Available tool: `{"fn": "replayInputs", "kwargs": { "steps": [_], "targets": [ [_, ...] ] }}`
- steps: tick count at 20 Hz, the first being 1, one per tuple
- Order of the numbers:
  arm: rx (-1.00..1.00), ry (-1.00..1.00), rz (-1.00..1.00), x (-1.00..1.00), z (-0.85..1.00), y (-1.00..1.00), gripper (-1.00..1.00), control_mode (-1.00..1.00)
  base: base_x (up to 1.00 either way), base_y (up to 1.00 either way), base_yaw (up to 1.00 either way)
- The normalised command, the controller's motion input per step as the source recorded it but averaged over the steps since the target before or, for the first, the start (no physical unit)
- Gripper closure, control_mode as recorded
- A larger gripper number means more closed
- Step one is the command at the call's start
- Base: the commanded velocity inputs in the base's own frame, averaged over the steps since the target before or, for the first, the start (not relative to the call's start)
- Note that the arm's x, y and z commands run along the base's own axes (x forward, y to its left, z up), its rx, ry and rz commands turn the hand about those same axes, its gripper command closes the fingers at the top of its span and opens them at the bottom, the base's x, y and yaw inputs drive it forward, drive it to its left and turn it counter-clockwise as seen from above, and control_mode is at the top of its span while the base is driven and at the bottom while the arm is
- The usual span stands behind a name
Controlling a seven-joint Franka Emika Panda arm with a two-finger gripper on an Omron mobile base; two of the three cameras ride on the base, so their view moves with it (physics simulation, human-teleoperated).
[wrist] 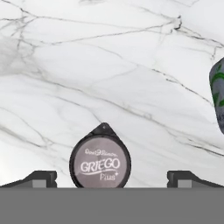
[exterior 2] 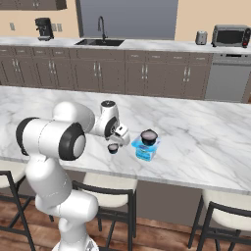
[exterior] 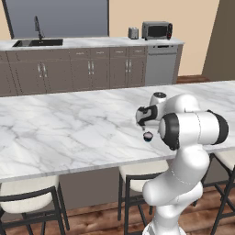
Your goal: Stack the yogurt containers by placing the smaller containers on top of the larger containers.
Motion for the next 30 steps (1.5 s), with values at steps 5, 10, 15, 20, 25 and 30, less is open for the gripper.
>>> {"fn": "replayInputs", "kwargs": {
  "steps": [5,10,15,20,25,30],
  "targets": [
    [0.04,0.0,0.0,0.0,-0.19,0.05,-1.0,-1.0,0.0,0.0,0.0],
    [0.03,0.0,0.0,0.0,-0.17,0.07,-1.0,-1.0,0.0,0.0,0.0],
    [0.0,0.0,0.0,0.0,-0.12,0.05,-1.0,-1.0,0.0,0.0,0.0],
    [0.0,0.0,0.0,0.0,-0.04,0.01,-1.0,-1.0,0.0,0.0,0.0],
    [0.0,0.0,0.0,0.0,-0.06,0.0,-1.0,-1.0,0.0,0.0,0.0],
    [0.0,0.0,0.0,0.01,-0.07,0.0,-1.0,-1.0,0.0,0.0,0.0]
  ]
}}
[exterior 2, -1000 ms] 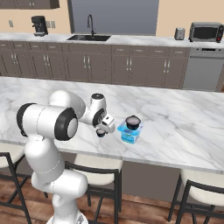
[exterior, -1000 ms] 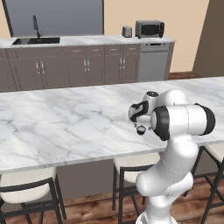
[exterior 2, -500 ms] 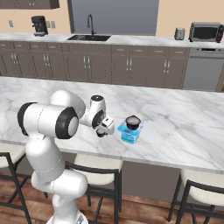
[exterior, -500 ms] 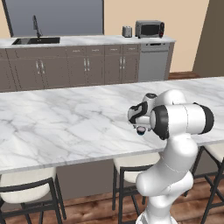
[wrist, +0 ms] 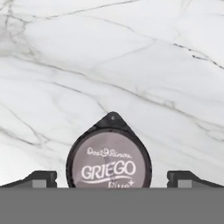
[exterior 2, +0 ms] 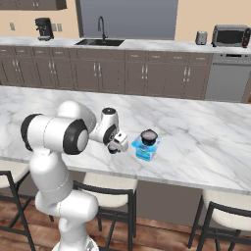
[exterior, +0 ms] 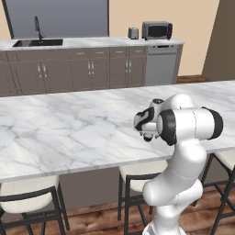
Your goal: Stack the yogurt containers by placing the smaller containers on top of the larger containers.
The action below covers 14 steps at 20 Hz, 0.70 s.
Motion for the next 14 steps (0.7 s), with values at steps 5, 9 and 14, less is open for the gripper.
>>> {"fn": "replayInputs", "kwargs": {
  "steps": [5,9,14],
  "targets": [
    [0.0,0.0,0.0,0.05,-0.06,0.0,-1.0,-1.0,0.0,0.0,0.0],
    [0.0,0.0,0.0,0.08,-0.06,0.0,-1.0,-1.0,0.0,0.0,0.0],
    [0.0,-0.01,0.0,0.09,-0.05,0.0,-1.0,-1.0,0.0,0.0,0.0]
  ]
}}
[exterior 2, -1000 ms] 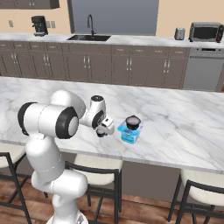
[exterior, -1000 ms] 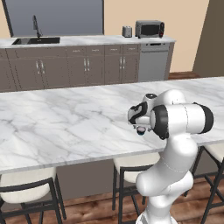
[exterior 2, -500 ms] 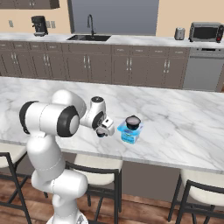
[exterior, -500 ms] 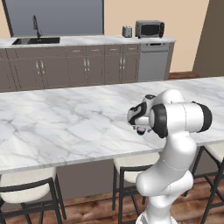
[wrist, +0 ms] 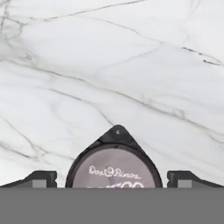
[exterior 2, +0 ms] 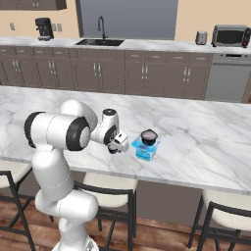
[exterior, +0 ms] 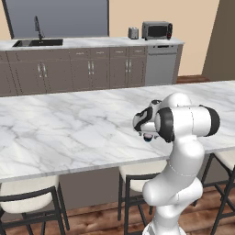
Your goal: Stack the yogurt containers by placing the smaller containers on top of the larger containers.
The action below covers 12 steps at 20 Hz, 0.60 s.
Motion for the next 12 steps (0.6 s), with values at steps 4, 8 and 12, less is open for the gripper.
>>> {"fn": "replayInputs", "kwargs": {
  "steps": [4,8,12],
  "targets": [
    [0.0,0.0,0.0,0.07,-0.06,0.0,-1.0,-1.0,0.0,0.0,0.0],
    [0.0,0.0,0.0,0.02,-0.08,0.0,-1.0,-1.0,0.0,0.0,0.0],
    [0.0,0.0,0.0,0.0,-0.08,0.0,-1.0,-1.0,0.0,0.0,0.0]
  ]
}}
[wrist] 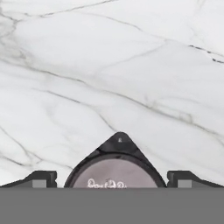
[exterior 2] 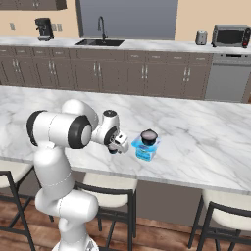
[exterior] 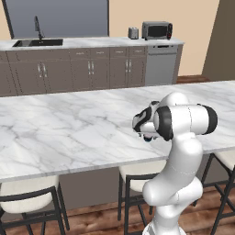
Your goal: Stack the yogurt containers by placing the smaller containers on top of the larger containers.
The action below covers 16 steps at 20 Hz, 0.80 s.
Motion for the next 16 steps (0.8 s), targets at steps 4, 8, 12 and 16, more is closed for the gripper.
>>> {"fn": "replayInputs", "kwargs": {
  "steps": [4,8,12,16],
  "targets": [
    [0.0,0.0,0.0,0.0,-0.1,0.0,-1.0,-1.0,0.0,0.0,0.0],
    [0.0,-0.01,0.0,0.0,-0.05,0.0,-1.0,-1.0,0.0,0.0,0.0],
    [0.0,0.0,0.0,0.0,0.0,0.0,-1.0,-1.0,0.0,0.0,0.0],
    [0.0,0.0,0.0,0.0,0.0,0.0,-1.0,-1.0,0.0,0.0,0.0]
  ]
}}
